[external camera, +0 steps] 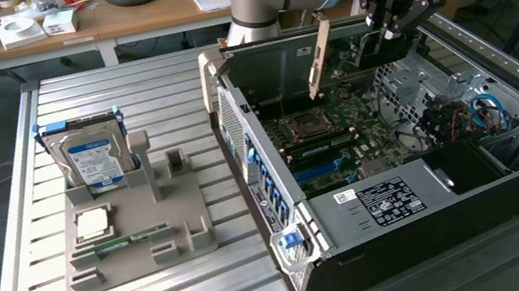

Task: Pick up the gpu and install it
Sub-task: 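Insert the gpu into the slot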

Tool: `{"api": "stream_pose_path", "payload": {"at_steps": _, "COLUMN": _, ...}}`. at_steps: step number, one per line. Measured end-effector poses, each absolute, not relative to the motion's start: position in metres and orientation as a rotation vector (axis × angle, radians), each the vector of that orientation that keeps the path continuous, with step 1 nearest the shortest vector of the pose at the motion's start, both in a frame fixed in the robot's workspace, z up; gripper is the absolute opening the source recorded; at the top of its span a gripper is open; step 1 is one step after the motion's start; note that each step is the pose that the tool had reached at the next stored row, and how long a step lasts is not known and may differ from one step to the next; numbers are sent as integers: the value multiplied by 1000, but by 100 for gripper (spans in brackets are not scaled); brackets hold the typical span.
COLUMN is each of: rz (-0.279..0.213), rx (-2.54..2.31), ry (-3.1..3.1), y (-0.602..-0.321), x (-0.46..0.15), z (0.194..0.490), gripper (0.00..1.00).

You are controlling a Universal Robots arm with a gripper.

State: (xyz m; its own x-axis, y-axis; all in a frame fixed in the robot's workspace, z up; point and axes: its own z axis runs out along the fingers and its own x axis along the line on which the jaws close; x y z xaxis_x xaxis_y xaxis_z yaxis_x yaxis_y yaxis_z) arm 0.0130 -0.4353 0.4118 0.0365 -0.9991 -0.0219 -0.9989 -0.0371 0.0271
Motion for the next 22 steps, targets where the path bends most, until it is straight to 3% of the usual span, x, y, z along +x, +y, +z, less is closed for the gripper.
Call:
{"api": "stream_pose_path", "payload": {"at_steps": 11, "rz": -13, "rx": 2277, "ry": -2194, "y": -435, "x": 7, "z": 410, "gripper": 27}}
{"api": "stream_pose_path", "payload": {"at_steps": 22, "rz": -13, "rx": 2234, "ry": -2238, "y": -436, "x": 7, "z": 409, "gripper": 27}}
